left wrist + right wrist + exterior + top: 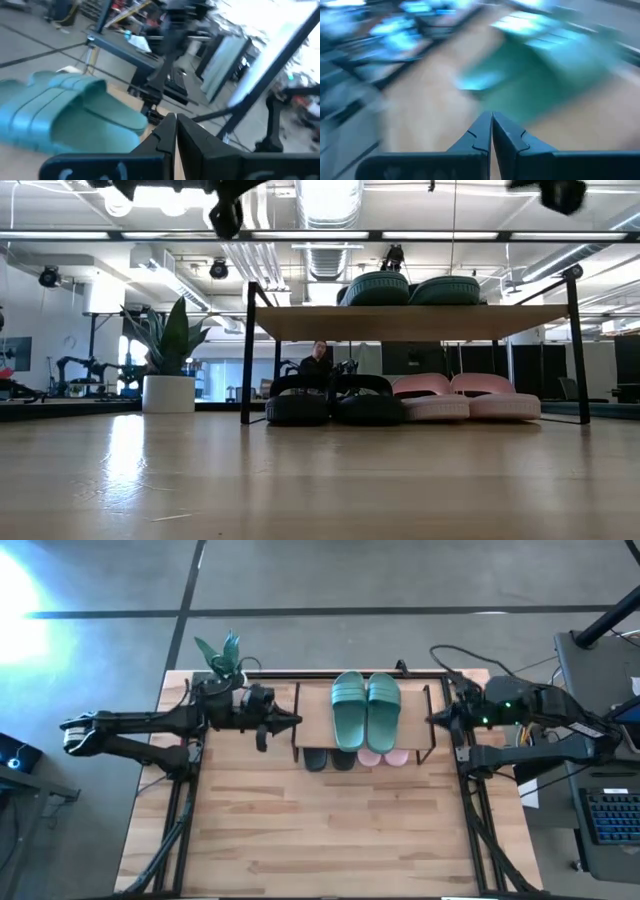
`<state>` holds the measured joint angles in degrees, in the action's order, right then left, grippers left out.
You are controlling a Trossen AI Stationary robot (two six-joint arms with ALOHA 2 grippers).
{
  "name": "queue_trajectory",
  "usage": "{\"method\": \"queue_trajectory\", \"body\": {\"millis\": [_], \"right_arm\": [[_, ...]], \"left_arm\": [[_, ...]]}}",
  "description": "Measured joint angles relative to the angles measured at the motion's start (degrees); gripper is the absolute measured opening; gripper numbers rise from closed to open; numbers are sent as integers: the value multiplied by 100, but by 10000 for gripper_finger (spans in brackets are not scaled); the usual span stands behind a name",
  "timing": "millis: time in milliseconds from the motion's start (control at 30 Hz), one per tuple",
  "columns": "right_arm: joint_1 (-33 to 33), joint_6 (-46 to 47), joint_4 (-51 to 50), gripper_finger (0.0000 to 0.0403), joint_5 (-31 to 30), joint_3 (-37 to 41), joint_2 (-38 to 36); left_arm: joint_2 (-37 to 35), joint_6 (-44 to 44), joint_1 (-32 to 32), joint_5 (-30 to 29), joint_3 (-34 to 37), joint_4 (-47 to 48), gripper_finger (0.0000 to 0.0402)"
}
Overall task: Pick and place slides into the shelf
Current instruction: Return to Home Position
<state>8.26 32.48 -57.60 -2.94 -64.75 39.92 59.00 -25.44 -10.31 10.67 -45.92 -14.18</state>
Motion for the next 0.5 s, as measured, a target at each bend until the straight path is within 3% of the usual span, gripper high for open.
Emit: {"method": "queue_trajectory", "body": {"millis": [100, 167, 367, 500], "right_arm": [[-483, -575, 1000, 9, 677, 315, -180], [-866, -623, 1366, 9, 720, 612, -361], [-1823, 329, 1328, 9, -300, 1729, -1451], [-2042, 89, 1456, 9, -631, 2012, -2445]], "left_arm": [[-191, -272, 1, -105, 364, -165, 0], [-297, -281, 2, -140, 536, -352, 0], [-400, -275, -7, -177, 605, -484, 0], [-359, -140, -20, -177, 607, -472, 0]]}}
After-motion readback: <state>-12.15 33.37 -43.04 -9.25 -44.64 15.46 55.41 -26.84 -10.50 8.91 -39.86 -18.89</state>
